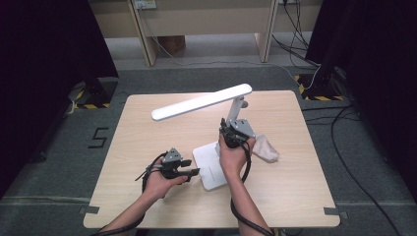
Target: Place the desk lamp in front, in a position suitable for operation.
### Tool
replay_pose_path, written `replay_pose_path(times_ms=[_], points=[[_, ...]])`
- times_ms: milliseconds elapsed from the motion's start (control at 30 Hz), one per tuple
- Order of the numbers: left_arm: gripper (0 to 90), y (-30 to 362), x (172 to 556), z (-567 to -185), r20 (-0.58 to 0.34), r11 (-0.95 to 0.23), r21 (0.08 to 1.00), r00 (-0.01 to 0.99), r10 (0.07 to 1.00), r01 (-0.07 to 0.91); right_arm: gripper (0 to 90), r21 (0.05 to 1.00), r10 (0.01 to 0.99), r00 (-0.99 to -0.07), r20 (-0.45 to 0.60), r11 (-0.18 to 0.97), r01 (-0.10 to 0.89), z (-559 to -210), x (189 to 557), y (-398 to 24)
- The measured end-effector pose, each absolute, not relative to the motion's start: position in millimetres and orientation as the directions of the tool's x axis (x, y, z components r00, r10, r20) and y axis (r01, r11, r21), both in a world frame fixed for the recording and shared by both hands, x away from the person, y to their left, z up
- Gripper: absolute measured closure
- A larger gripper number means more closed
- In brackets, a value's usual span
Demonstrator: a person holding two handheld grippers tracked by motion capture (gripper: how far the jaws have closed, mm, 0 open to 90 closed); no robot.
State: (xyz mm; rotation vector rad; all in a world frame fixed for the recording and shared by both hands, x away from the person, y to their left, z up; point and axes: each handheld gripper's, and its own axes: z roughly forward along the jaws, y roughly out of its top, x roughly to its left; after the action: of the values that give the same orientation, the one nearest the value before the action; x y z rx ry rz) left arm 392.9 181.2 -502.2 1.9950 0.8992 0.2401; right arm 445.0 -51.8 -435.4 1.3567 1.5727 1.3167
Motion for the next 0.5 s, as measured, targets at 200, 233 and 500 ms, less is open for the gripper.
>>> replay_pose_path(times_ms=[200, 233, 500], points=[[46.0, 181.4, 393.5, -501.8, -0.176, -0.309, 0.809, 0.708, 0.684, 0.5, 54.5, 0.926, 0.946, -0.322, 0.044, 0.083, 0.368, -428.2, 438.5, -58.6], [46.2, 181.4, 393.5, -501.8, -0.176, -0.309, 0.809, 0.708, 0.684, 0.5, 52.2, 0.922, 0.942, -0.333, 0.036, 0.098, 0.375, -427.9, 435.3, -62.6], [57.5, 185.4, 398.5, -501.7, -0.163, -0.309, 0.802, 0.686, 0.709, 0.51, 54.5, 0.872, 0.897, -0.441, 0.026, 0.195, 0.448, -429.2, 406.6, -93.2]])
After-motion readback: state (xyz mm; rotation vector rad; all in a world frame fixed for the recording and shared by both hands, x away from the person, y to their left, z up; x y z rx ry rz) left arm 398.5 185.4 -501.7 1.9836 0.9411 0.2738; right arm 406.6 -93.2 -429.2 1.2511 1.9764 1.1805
